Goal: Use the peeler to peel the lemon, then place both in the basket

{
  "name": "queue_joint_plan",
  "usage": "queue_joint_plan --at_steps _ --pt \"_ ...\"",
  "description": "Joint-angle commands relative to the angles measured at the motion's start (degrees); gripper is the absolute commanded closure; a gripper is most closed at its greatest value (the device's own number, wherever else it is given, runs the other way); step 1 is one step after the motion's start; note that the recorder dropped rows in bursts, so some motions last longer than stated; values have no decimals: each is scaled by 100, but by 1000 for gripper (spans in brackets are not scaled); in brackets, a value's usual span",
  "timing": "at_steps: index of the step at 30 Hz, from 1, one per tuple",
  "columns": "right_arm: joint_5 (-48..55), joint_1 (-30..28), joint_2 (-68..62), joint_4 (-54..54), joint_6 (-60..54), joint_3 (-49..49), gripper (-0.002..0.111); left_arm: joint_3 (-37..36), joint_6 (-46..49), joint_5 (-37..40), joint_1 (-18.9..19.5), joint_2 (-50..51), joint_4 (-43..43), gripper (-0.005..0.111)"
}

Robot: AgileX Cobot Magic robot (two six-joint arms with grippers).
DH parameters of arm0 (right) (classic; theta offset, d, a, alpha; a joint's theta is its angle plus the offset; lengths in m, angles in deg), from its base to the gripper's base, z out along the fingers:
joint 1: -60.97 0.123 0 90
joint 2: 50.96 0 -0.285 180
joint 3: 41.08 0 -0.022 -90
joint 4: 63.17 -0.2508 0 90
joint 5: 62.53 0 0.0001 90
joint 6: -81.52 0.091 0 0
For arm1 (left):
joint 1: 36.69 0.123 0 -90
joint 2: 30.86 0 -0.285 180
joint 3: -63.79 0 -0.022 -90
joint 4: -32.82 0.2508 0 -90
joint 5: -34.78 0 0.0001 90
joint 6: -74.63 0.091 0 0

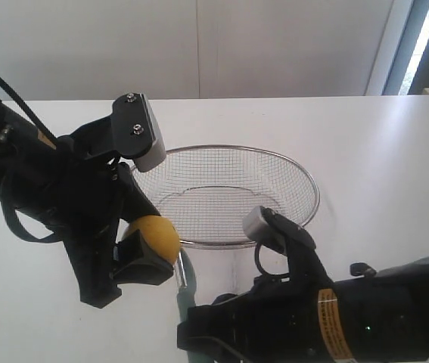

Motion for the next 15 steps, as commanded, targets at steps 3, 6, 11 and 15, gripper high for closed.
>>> queue_joint_plan --at_steps 3,6,11,15 --pt "-761 -11 -139 -454 -527 -53 108 -41 -24 39 4 -72 -143 107" --pt "-787 -11 -139 -454 -588 -53 108 -41 -24 39 4 -72 -143 107" --pt "-787 -11 -103 -454 -604 -53 108 -41 -24 39 4 -72 -143 107" --pt "-652 -11 -26 -454 -613 -53 108 -41 -24 39 4 -72 -143 107"
